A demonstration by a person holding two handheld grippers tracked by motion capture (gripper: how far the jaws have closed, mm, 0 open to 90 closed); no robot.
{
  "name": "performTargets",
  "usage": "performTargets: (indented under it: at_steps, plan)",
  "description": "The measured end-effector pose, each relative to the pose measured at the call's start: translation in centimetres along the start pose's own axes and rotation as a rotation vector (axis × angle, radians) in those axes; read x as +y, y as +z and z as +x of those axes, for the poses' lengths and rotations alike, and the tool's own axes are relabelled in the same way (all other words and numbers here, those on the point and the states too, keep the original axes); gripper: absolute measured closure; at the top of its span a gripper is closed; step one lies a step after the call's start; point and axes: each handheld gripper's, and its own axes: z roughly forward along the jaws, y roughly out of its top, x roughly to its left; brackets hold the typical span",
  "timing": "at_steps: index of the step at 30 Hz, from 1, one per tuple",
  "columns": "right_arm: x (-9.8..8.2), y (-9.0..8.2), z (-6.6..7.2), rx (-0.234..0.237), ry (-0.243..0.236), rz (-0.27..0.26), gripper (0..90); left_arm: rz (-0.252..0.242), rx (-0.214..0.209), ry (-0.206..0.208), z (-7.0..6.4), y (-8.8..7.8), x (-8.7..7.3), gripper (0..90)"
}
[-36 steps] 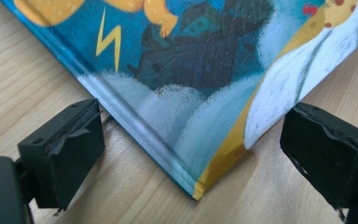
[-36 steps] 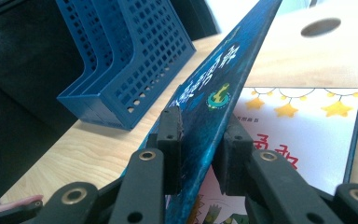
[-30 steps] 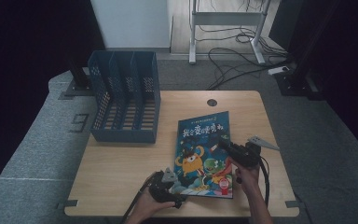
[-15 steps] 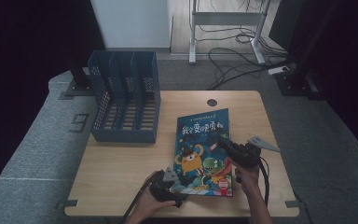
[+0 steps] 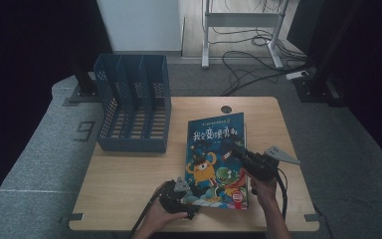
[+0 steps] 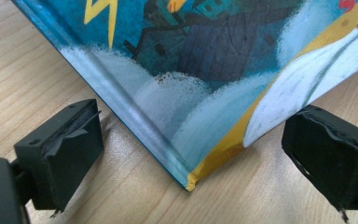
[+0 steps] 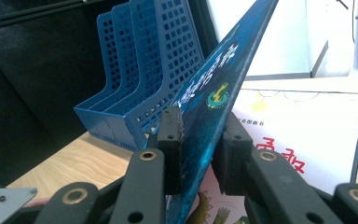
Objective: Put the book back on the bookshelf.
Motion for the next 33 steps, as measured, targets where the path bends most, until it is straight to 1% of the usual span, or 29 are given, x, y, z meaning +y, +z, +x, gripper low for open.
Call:
performTargets:
  at_steps: [2,6,10,17,19,25,28,33]
  plan:
    - [0.1,-0.1,0.1,0.007,-0.009,-0.006,73.7,0.002,0.002,-0.003,0.1,0.0,0.1,5.0]
    - [0.3,-0.1,0.7,0.017,-0.030,-0.036,74.0,0.005,0.008,-0.008,0.4,0.1,0.2,5.0]
    - [0.5,-0.2,1.0,0.022,-0.053,-0.044,74.3,0.009,0.013,-0.006,0.5,0.1,0.3,5.0]
    - [0.5,-0.3,1.1,0.024,-0.055,-0.053,74.7,0.018,0.020,-0.010,0.6,0.1,0.5,4.7]
    - [0.5,-0.3,1.2,0.025,-0.061,-0.058,74.8,0.022,0.020,-0.010,0.8,0.1,0.6,4.7]
    - [0.8,-0.4,1.9,0.039,-0.088,-0.087,76.1,0.026,0.043,-0.020,1.2,0.3,0.9,4.6]
    - [0.9,-0.5,2.2,0.047,-0.106,-0.089,76.8,0.024,0.050,-0.019,1.3,0.3,0.9,4.7]
    - [0.9,-0.6,2.1,0.047,-0.106,-0.089,76.9,0.014,0.055,-0.021,1.1,0.3,0.8,5.4]
